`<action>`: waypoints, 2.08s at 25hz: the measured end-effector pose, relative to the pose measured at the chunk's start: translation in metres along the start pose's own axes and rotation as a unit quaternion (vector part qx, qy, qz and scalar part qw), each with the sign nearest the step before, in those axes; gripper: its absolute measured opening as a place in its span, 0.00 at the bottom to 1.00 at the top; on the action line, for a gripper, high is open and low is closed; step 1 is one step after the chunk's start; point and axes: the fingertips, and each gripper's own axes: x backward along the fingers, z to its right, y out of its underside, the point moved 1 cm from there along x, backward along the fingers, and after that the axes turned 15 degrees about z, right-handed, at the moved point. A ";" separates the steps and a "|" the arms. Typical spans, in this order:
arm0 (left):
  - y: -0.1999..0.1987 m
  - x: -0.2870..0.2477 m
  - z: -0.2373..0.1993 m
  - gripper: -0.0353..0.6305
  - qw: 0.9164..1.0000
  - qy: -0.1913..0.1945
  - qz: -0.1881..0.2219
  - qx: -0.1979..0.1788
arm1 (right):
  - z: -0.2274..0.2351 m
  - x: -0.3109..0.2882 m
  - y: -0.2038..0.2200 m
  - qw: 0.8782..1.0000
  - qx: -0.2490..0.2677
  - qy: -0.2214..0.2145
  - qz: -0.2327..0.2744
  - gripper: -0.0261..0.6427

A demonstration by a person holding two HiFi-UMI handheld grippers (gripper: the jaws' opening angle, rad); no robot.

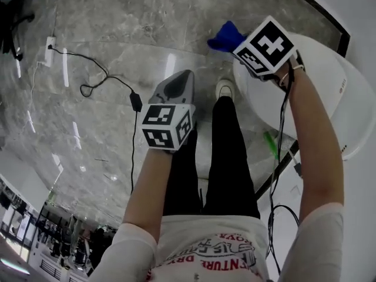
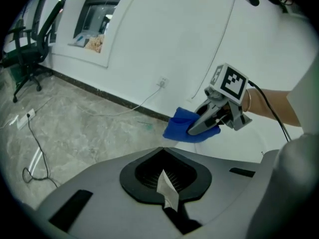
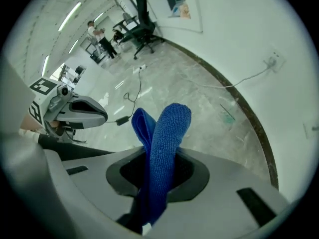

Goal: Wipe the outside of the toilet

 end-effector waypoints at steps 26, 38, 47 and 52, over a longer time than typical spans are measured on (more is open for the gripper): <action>-0.079 -0.147 0.335 0.06 0.937 0.268 -0.091 -0.206 | 0.081 0.270 0.199 0.831 -0.372 0.279 0.304 0.15; -0.003 -0.172 0.467 0.06 0.798 0.449 -0.207 -0.344 | 0.044 0.333 0.360 0.611 -0.546 0.442 0.365 0.15; 0.070 -0.142 0.561 0.06 0.707 0.535 -0.235 -0.397 | -0.049 0.372 0.469 0.439 -0.599 0.544 0.391 0.15; 0.119 -0.122 0.589 0.06 0.697 0.544 -0.239 -0.401 | -0.080 0.377 0.534 0.408 -0.602 0.575 0.374 0.15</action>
